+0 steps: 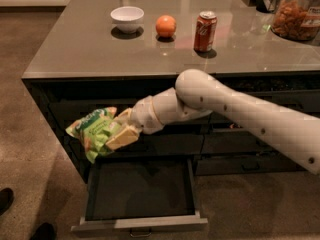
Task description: Place green rice chip bag into bottom drawer
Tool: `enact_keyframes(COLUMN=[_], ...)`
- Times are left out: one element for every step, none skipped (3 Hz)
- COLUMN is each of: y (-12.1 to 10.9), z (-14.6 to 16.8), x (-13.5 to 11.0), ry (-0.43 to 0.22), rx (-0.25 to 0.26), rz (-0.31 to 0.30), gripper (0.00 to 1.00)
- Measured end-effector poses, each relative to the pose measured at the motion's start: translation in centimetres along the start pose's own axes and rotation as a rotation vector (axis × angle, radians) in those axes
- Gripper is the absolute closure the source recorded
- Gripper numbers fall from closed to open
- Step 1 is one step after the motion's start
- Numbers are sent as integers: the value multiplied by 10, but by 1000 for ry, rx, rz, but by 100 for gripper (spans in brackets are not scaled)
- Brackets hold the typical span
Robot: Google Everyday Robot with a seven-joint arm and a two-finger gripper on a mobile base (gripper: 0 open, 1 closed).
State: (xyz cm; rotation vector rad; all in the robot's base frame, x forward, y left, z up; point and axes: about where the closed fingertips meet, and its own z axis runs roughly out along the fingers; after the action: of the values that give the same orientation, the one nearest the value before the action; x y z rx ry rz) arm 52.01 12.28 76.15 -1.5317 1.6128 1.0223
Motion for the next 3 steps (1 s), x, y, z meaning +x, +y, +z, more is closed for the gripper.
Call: enact_keyframes(y=[-4, -16, -16], z=[42, 95, 95], x=[78, 157, 157], ry=[49, 80, 80], rx=[-13, 3, 3], rz=[100, 201, 201], gripper=[100, 100, 100])
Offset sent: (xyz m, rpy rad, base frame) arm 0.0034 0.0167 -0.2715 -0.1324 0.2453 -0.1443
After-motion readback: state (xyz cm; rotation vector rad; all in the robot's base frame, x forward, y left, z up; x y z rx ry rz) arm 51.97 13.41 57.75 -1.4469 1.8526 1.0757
